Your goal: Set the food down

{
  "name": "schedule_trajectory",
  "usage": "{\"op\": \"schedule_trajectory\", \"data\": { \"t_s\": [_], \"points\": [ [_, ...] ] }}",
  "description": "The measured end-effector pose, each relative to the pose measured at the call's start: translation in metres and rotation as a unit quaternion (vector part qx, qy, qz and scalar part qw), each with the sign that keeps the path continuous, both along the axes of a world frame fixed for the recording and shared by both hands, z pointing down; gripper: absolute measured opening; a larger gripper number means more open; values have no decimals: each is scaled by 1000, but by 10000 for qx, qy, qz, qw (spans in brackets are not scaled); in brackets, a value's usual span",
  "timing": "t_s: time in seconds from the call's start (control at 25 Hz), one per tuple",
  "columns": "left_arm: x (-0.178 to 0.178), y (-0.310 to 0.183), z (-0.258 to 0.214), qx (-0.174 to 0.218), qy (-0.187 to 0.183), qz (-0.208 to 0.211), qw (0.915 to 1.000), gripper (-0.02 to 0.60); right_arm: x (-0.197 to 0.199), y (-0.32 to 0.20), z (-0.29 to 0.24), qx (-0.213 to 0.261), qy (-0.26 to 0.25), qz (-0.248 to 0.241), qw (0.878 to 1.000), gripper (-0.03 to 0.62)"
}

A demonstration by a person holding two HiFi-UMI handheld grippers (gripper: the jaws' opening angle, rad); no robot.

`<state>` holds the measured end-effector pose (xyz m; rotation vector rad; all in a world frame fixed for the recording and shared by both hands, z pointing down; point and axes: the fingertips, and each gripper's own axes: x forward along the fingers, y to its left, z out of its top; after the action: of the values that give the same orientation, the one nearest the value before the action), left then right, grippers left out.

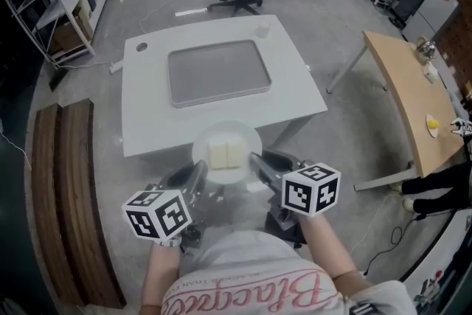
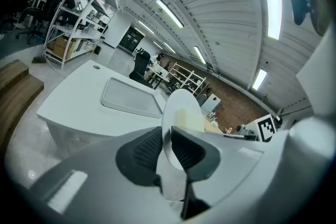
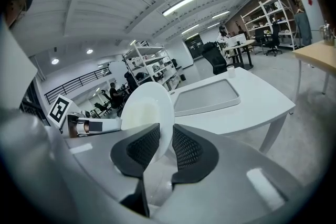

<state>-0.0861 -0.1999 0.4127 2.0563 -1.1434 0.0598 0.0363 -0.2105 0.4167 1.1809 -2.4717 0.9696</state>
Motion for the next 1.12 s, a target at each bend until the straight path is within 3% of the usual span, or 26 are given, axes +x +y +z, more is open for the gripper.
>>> {"op": "schedule_trajectory", "data": {
  "t_s": [0.56, 0.76, 1.0, 1.12],
  "points": [
    [6, -128, 14, -190, -341, -116, 9992, 59, 5, -132, 12, -142, 57, -98, 9998, 77],
    [6, -171, 28, -473, -322, -210, 9981, 61, 5, -178, 22, -359, 129, -255, 9989, 75],
    [1, -215, 54, -833, -664, -401, 9935, 67, 0, -223, 49, -738, 324, -540, 9953, 72],
    [-4, -231, 72, -1125, -626, -490, 9905, 68, -5, -240, 64, -884, 486, -689, 9925, 72]
  ]
}}
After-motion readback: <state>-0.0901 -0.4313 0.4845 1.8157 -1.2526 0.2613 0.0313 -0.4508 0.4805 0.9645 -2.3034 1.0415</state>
